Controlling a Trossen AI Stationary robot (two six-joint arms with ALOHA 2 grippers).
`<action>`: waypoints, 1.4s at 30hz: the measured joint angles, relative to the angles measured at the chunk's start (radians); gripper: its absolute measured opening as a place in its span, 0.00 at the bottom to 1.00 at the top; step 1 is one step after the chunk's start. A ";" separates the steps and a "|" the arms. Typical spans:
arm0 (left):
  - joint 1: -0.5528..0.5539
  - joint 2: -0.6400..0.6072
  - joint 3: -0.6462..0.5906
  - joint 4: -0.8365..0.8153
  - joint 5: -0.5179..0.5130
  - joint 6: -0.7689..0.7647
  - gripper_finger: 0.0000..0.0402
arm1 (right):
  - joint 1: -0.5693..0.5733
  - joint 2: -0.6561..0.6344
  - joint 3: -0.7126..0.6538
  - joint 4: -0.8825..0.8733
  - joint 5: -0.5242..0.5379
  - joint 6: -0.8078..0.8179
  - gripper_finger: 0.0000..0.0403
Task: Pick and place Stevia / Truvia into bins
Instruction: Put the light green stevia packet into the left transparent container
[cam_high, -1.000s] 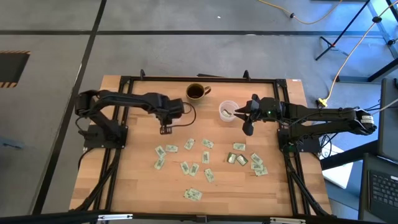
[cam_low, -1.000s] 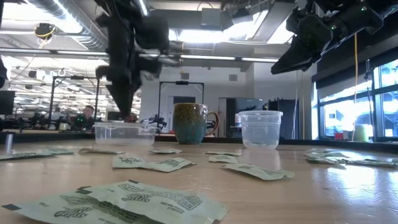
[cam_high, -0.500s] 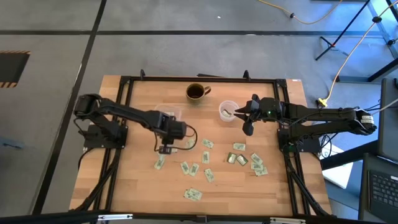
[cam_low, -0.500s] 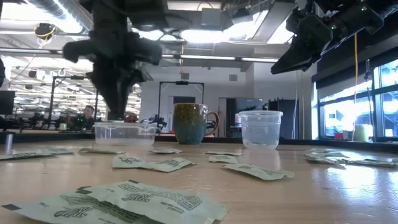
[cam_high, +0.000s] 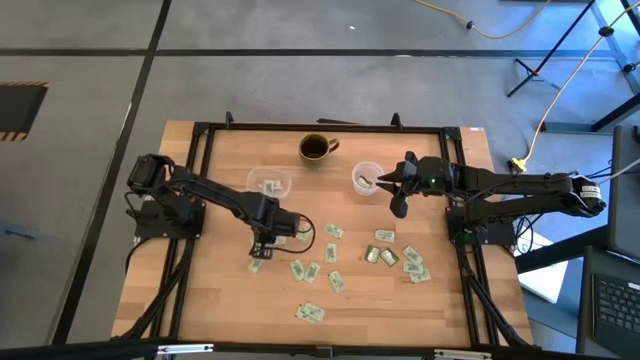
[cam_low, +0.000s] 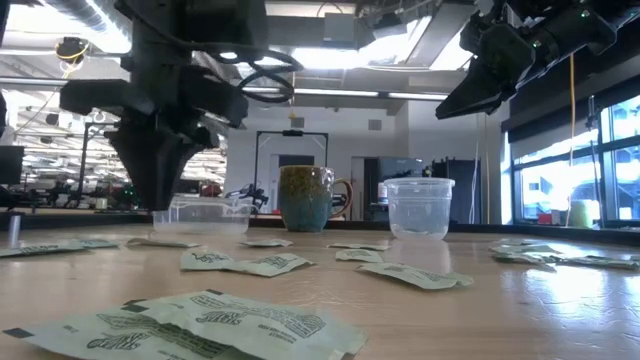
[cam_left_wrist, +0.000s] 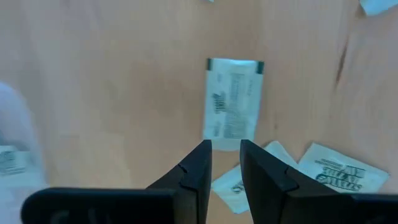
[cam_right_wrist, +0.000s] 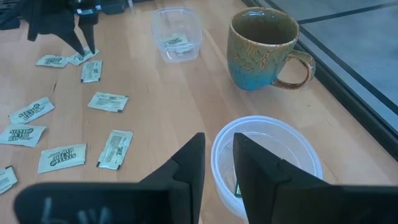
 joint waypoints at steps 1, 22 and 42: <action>0.000 0.000 -0.015 0.014 0.006 -0.001 0.20 | 0.000 0.000 0.000 0.000 0.000 0.000 0.22; 0.010 0.018 -0.101 0.121 0.010 -0.026 0.15 | 0.000 0.000 0.000 0.001 0.000 0.004 0.22; 0.029 0.059 -0.098 0.109 0.060 -0.015 0.01 | 0.000 0.000 0.000 0.001 0.000 0.004 0.22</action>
